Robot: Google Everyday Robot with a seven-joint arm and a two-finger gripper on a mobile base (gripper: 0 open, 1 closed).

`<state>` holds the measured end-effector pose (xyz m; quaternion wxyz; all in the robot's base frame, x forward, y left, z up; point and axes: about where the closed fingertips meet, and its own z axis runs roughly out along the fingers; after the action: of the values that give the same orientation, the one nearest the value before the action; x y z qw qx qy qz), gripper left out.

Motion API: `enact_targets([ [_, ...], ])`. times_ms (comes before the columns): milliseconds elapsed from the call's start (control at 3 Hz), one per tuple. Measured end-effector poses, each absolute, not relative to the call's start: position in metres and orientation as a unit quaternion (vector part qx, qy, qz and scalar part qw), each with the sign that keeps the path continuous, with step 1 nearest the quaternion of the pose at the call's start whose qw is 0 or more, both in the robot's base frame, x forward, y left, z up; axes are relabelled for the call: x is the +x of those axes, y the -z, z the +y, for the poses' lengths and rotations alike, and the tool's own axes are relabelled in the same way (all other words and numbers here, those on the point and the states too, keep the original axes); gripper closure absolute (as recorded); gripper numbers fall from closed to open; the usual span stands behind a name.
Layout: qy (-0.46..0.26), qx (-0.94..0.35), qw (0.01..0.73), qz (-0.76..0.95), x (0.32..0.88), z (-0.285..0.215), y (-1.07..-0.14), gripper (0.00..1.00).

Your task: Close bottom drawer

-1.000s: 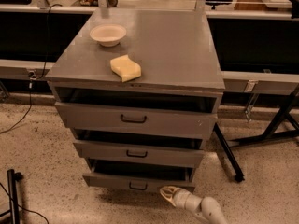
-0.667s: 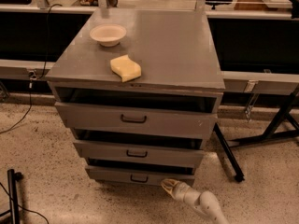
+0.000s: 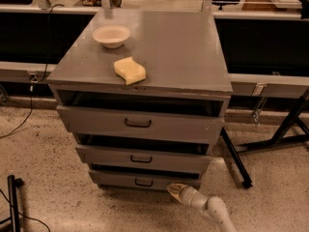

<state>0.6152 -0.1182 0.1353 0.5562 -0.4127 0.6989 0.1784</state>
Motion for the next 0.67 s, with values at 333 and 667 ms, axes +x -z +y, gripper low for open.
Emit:
enact_targets([
  [333, -0.183, -0.425, 0.555, 0.691, 0.604, -0.123, -0.141, 1.00],
  [667, -0.198, -0.449, 0.553, 0.673, 0.563, -0.110, -0.155, 1.00],
])
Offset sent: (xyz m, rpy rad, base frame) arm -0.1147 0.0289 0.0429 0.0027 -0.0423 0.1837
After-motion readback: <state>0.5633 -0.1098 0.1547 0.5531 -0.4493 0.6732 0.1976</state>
